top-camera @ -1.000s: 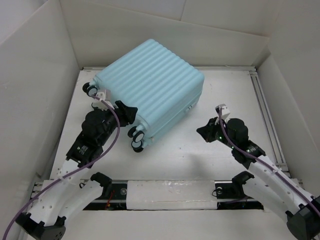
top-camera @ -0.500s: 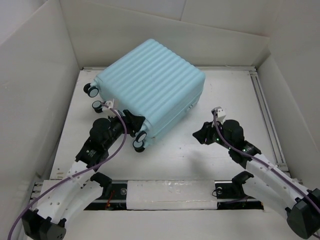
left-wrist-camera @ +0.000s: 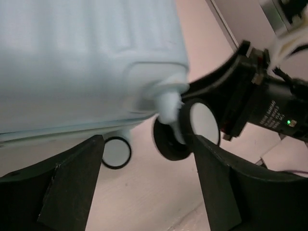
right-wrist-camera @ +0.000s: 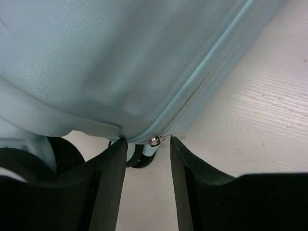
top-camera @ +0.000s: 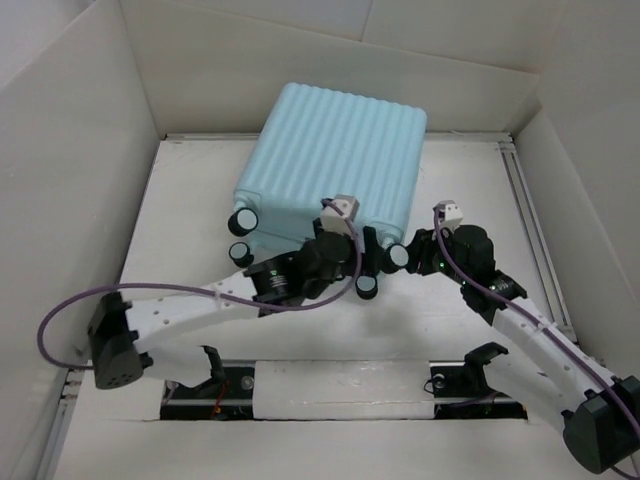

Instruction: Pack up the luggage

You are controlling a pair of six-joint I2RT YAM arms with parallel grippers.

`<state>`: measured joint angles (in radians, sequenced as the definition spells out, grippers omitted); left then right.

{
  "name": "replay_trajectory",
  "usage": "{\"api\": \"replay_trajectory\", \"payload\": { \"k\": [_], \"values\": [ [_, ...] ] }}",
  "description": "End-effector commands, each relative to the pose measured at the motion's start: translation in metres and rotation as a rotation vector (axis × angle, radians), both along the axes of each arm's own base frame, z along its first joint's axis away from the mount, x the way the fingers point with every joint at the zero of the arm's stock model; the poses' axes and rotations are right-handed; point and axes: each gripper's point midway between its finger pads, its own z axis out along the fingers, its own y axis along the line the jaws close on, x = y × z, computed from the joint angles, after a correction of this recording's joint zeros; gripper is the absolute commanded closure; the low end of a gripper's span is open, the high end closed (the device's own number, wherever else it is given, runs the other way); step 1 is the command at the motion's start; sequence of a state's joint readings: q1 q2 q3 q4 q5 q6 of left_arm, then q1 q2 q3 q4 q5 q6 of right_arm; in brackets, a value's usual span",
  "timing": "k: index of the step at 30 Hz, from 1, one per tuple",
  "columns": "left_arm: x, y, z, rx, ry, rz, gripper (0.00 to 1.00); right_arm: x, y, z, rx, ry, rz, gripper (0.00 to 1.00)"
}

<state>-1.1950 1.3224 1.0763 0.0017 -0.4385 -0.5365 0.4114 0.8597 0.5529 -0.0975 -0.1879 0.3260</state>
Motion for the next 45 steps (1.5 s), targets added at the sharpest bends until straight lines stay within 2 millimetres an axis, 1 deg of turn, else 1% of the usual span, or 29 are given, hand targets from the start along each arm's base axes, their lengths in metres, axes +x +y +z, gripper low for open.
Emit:
{"api": "replay_trajectory", "payload": {
  "k": [1,2,3,4,5,7,8,10,12,16,18,19,22,25,26,27,29,32,34,35,36,37,38,39,40,41,42,44,45],
  "values": [
    [0.025,0.08,0.077,-0.242,-0.076,0.192,0.26,0.007,0.005,0.027,0.026,-0.079,0.018,0.53],
    [0.028,0.095,0.08,-0.268,-0.081,0.222,0.25,0.004,0.006,0.022,0.027,-0.066,0.034,0.53],
    [0.028,0.11,0.067,-0.255,-0.057,0.252,0.25,0.004,0.008,0.024,0.042,-0.068,0.039,0.53],
    [0.029,0.125,0.069,-0.267,-0.063,0.297,0.23,0.003,0.01,0.026,0.049,-0.076,0.048,0.53],
    [0.022,0.144,0.083,-0.315,-0.082,0.323,0.22,0.002,0.013,0.023,0.051,-0.063,0.065,0.53],
    [0.014,0.165,0.078,-0.326,-0.074,0.36,0.19,0.002,0.013,0.024,0.06,-0.056,0.06,0.53],
    [0.004,0.18,0.093,-0.392,-0.101,0.356,0.12,-0.001,0.016,0.029,0.076,-0.065,0.066,0.53],
    [-0.004,0.193,0.084,-0.406,-0.097,0.358,0.03,-0.004,0.011,0.042,0.096,-0.099,0.042,0.55],
    [-0.017,0.206,0.086,-0.467,-0.103,0.34,0.0,-0.01,0.007,0.039,0.104,-0.101,0.03,0.6],
    [-0.026,0.201,0.077,-0.48,-0.141,0.255,0.0,-0.023,0.001,0.026,0.129,-0.097,-0.006,0.81],
    [-0.026,0.191,0.064,-0.415,-0.103,0.227,0.06,-0.024,-0.007,0.025,0.183,-0.083,-0.081,0.86],
    [-0.023,0.178,0.049,-0.349,-0.064,0.21,0.06,-0.021,-0.014,0.022,0.193,-0.077,-0.136,0.89],
    [-0.022,0.157,0.025,-0.216,0.029,0.16,0.13,-0.021,-0.016,0.008,0.181,-0.044,-0.152,0.97],
    [-0.024,0.148,0.023,-0.198,0.045,0.122,0.08,-0.02,-0.01,-0.003,0.155,-0.012,-0.122,0.98],
    [-0.027,0.153,0.033,-0.242,0.006,0.114,0.05,-0.019,-0.012,-0.003,0.152,-0.014,-0.132,0.98],
    [-0.027,0.154,0.032,-0.285,-0.018,0.111,0.04,-0.019,-0.012,-0.011,0.141,0.006,-0.133,0.93],
    [-0.034,0.165,0.042,-0.352,-0.069,0.103,0.0,-0.019,-0.01,-0.011,0.137,-0.02,-0.112,0.87],
    [-0.034,0.166,0.029,-0.349,-0.055,0.107,0.0,-0.019,-0.005,-0.002,0.154,-0.081,-0.068,0.69],
    [-0.032,0.165,0.026,-0.361,-0.031,0.13,0.0,-0.018,-0.006,-0.007,0.139,-0.106,-0.059,0.56],
    [-0.028,0.167,0.023,-0.354,-0.016,0.163,0.02,-0.016,-0.007,-0.005,0.137,-0.133,-0.063,0.53],
    [-0.022,0.176,0.02,-0.348,-0.018,0.229,0.09,-0.013,-0.005,-0.003,0.141,-0.141,-0.063,0.51],
    [-0.02,0.182,0.016,-0.357,0.01,0.278,0.36,-0.012,-0.005,-0.003,0.14,-0.158,-0.06,0.51],
    [-0.017,0.188,0.012,-0.355,0.021,0.321,0.4,-0.008,-0.003,-0.003,0.147,-0.174,-0.059,0.47],
    [-0.013,0.198,0.016,-0.372,0.014,0.379,0.4,-0.005,-0.003,-0.001,0.138,-0.194,-0.054,0.45],
    [-0.012,0.202,0.011,-0.366,0.026,0.407,0.36,-0.006,0.003,0.0,0.136,-0.206,-0.016,0.44],
    [-0.013,0.206,0.01,-0.365,0.055,0.438,0.26,-0.005,0.006,-0.001,0.134,-0.212,0.012,0.43],
    [-0.012,0.208,0.009,-0.36,0.067,0.458,0.22,-0.003,0.011,-0.007,0.113,-0.199,0.046,0.41],
    [-0.008,0.211,0.005,-0.333,0.083,0.503,0.16,-0.003,0.023,-0.001,0.117,-0.205,0.119,0.41],
    [-0.007,0.213,0.012,-0.333,0.084,0.516,0.13,-0.001,0.027,-0.009,0.105,-0.182,0.138,0.41]
  ]
}}
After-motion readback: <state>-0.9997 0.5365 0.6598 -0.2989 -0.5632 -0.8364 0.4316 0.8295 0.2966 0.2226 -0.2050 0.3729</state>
